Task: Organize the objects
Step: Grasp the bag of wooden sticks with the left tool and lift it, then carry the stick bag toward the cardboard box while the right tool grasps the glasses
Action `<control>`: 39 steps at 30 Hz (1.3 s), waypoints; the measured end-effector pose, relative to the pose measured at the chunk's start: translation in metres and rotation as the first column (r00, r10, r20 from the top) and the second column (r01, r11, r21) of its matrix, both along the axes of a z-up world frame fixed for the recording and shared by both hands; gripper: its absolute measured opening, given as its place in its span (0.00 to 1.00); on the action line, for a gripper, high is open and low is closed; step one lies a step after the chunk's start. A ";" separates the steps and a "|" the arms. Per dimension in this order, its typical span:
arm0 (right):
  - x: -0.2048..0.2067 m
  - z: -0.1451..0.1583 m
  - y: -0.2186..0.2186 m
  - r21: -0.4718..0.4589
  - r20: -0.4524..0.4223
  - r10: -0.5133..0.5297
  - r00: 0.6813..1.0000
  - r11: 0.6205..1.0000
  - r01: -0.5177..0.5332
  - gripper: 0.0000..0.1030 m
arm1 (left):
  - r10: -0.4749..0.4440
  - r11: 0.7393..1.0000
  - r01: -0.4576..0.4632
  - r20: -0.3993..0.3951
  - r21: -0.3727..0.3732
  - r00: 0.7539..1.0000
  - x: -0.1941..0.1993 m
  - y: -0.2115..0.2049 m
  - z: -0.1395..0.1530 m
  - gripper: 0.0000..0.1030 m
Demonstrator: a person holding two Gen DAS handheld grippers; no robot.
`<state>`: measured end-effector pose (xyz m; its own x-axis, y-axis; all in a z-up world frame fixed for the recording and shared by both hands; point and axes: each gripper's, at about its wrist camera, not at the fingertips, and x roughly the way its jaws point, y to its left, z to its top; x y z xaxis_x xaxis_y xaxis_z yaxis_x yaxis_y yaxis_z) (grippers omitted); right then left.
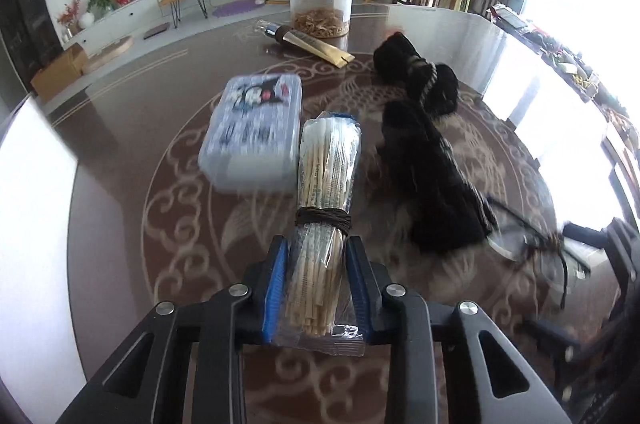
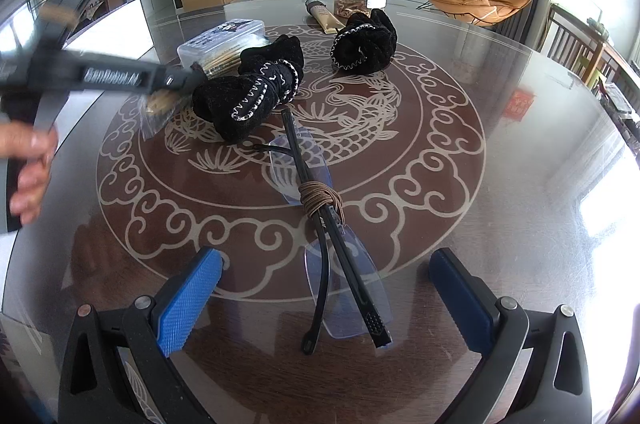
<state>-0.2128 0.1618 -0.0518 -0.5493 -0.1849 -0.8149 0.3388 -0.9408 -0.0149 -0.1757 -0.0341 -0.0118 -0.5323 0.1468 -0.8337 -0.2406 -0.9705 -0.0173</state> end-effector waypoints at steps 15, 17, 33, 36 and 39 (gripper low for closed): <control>0.003 0.004 0.006 -0.043 0.003 0.002 1.000 0.999 -0.002 1.00 | -0.089 0.990 0.089 0.005 -0.110 0.996 0.074 0.003 0.007 0.68; -0.002 0.006 0.013 -0.092 0.033 0.025 0.999 0.995 -0.022 1.00 | -0.123 0.986 0.127 0.040 -0.107 0.992 0.073 0.008 -0.004 0.34; -0.023 0.044 -0.021 0.099 0.170 0.017 0.985 0.994 -0.035 0.11 | 0.016 0.961 0.027 -0.156 0.275 0.988 0.171 -0.053 0.046 0.27; -0.003 0.075 -0.016 0.028 0.140 0.015 0.990 0.999 -0.019 0.11 | 0.038 0.942 0.038 -0.221 0.332 0.975 0.202 -0.070 0.077 0.27; 0.018 0.113 -0.036 -0.048 0.093 0.071 0.993 0.997 -0.066 0.11 | 0.083 0.929 0.031 -0.290 0.368 0.953 0.229 -0.097 0.113 0.27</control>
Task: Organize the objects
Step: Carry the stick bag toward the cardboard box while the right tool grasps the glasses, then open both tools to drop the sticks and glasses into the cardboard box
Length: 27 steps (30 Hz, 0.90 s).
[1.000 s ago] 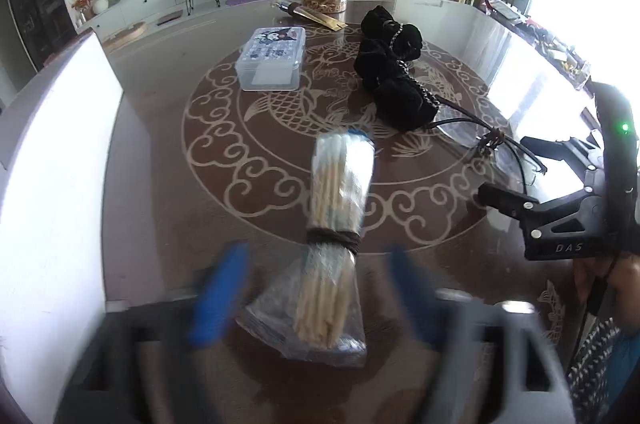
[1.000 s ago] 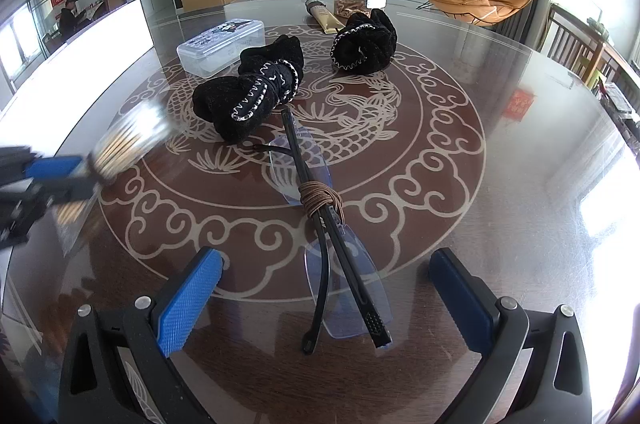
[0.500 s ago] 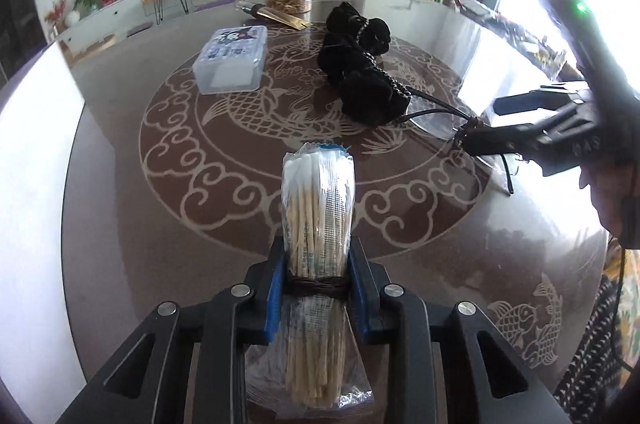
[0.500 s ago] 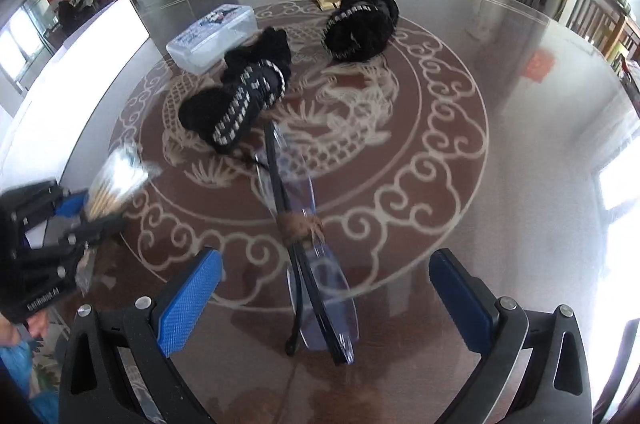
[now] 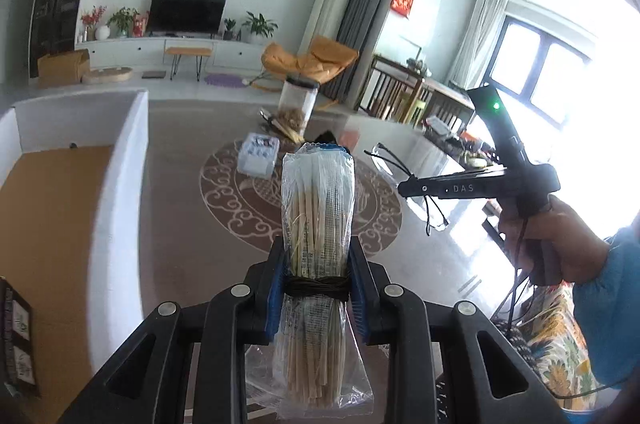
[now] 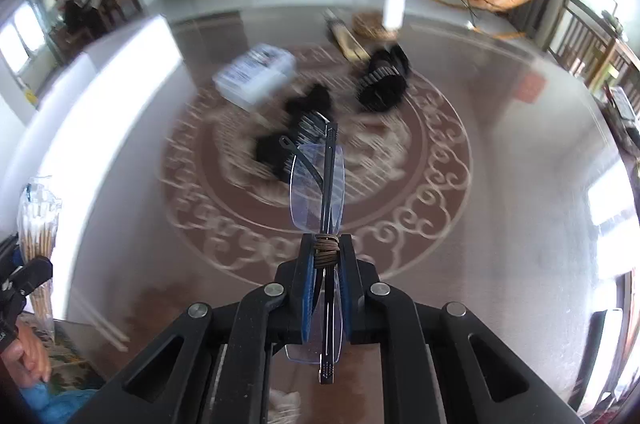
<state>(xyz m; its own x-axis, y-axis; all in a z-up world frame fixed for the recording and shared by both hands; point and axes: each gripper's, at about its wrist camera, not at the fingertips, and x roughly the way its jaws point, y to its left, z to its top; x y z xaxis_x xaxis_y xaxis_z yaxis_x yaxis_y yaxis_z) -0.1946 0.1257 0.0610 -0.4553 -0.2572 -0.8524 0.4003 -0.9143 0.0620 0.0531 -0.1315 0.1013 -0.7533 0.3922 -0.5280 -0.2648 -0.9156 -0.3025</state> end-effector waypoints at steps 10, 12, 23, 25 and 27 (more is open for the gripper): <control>0.060 0.086 -0.216 -0.315 -0.105 0.365 0.925 0.870 -0.379 0.11 | 0.370 0.929 -0.368 0.037 -0.046 0.928 0.035 -0.164 0.031 0.28; 0.070 0.080 -0.263 -0.316 -0.101 0.428 0.898 0.842 -0.437 0.12 | 0.444 0.895 -0.433 0.115 -0.110 0.889 0.028 -0.190 0.017 0.30; 0.088 0.035 -0.287 -0.281 -0.091 0.447 0.890 0.846 -0.453 0.77 | 0.517 0.850 -0.493 0.116 -0.183 0.848 0.025 -0.175 0.004 0.92; 0.081 0.032 -0.246 -0.241 -0.144 0.369 0.918 0.887 -0.394 0.88 | 0.474 0.876 -0.458 0.091 -0.154 0.876 0.022 -0.157 0.012 0.92; 0.077 0.016 -0.204 -0.168 -0.202 0.266 0.943 0.939 -0.301 0.94 | 0.387 0.917 -0.377 0.064 -0.128 0.920 0.018 -0.123 0.023 0.92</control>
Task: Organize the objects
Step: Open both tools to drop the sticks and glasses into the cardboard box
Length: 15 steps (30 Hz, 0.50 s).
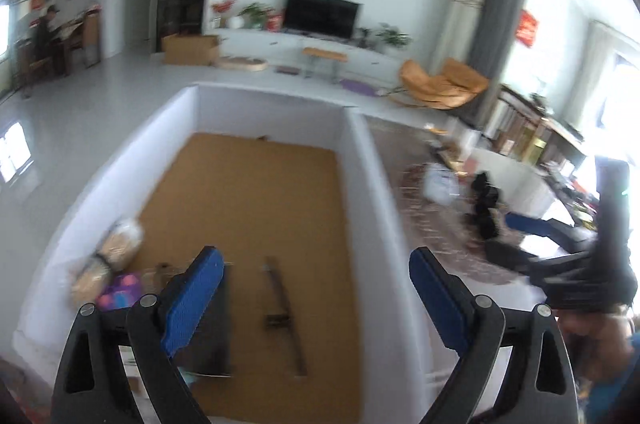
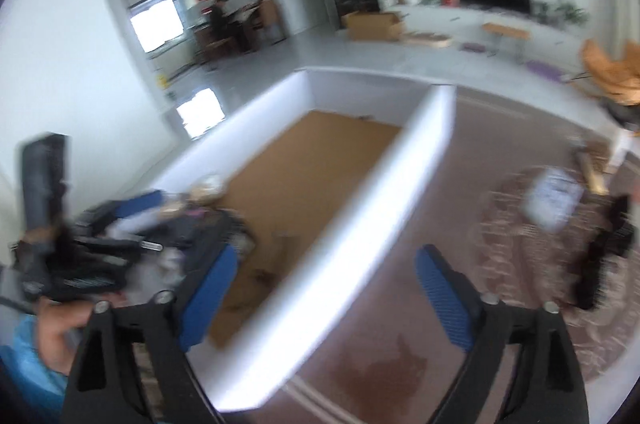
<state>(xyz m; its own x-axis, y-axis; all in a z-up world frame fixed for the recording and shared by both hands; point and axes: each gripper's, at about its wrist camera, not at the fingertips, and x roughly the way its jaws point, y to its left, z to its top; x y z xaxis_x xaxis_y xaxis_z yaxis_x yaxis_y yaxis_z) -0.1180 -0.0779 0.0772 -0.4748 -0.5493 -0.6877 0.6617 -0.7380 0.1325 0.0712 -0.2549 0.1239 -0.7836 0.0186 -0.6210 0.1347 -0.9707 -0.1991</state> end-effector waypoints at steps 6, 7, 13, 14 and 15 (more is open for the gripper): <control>-0.018 -0.085 0.143 0.257 -0.047 -0.342 0.938 0.904 0.342 0.94 | -0.307 0.951 0.307 -0.009 0.037 0.952 -0.014 0.116 0.002 1.00; -0.019 -0.094 0.164 0.274 -0.039 -0.384 0.923 0.884 0.379 0.94 | -0.343 0.938 0.342 0.002 0.054 0.939 -0.018 0.133 -0.004 1.00; -0.032 -0.115 0.231 0.301 -0.011 -0.487 0.873 0.832 0.467 0.94 | -0.413 0.911 0.408 0.114 0.062 0.904 -0.066 0.206 -0.067 1.00; -0.034 -0.116 0.235 0.296 -0.015 -0.494 0.870 0.828 0.475 0.94 | -0.393 0.919 0.395 0.139 0.016 0.909 -0.081 0.216 -0.080 1.00; -0.035 -0.117 0.237 0.273 -0.009 -0.497 0.868 0.834 0.480 0.96 | -0.377 0.924 0.383 0.152 -0.014 0.914 -0.090 0.220 -0.087 1.00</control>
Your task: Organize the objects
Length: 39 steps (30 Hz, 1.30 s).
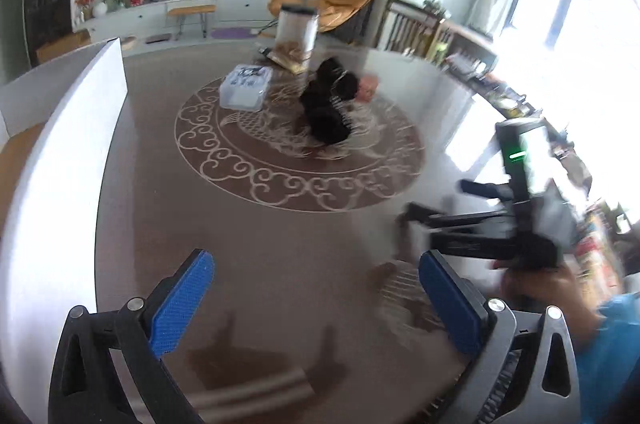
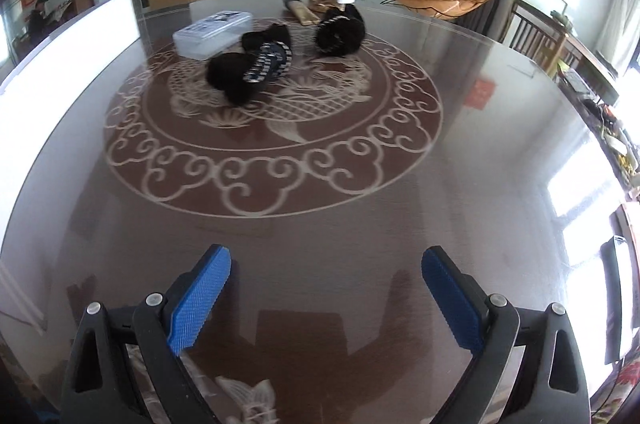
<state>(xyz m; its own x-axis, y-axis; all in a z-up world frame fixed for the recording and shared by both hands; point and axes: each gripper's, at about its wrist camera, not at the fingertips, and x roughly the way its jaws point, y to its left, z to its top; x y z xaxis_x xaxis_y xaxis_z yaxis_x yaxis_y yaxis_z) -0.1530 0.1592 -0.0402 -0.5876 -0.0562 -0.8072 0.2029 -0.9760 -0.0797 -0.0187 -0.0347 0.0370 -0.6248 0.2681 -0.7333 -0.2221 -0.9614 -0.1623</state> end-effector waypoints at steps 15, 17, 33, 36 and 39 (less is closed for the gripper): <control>-0.018 -0.010 0.015 -0.062 0.022 -0.070 0.997 0.996 0.071 1.00 | 0.169 0.978 -0.154 0.098 -0.140 0.981 -0.072 -0.028 -0.067 1.00; -0.018 -0.010 0.015 -0.062 0.022 -0.070 0.997 0.996 0.071 1.00 | 0.160 0.972 -0.139 0.098 -0.192 0.982 -0.073 -0.020 -0.070 1.00; -0.018 -0.010 0.015 -0.061 0.022 -0.069 0.997 0.996 0.071 1.00 | 0.149 0.974 -0.130 0.095 -0.185 0.984 -0.072 -0.020 -0.070 1.00; -0.017 -0.010 0.015 -0.058 0.021 -0.070 0.997 0.996 0.071 1.00 | 0.150 0.974 -0.130 0.095 -0.185 0.984 -0.072 -0.021 -0.070 1.00; -0.016 -0.010 0.015 -0.059 0.020 -0.070 0.997 0.996 0.071 1.00 | 0.150 0.974 -0.130 0.094 -0.186 0.984 -0.072 -0.020 -0.070 1.00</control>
<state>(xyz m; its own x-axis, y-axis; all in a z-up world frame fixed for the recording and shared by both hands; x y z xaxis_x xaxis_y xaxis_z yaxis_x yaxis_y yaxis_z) -0.1694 0.1746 -0.0498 -0.5770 -0.0636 -0.8142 0.1341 -0.9908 -0.0177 -0.0905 -0.0552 -0.0327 -0.5620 0.0422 -0.8260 -0.0737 -0.9973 -0.0009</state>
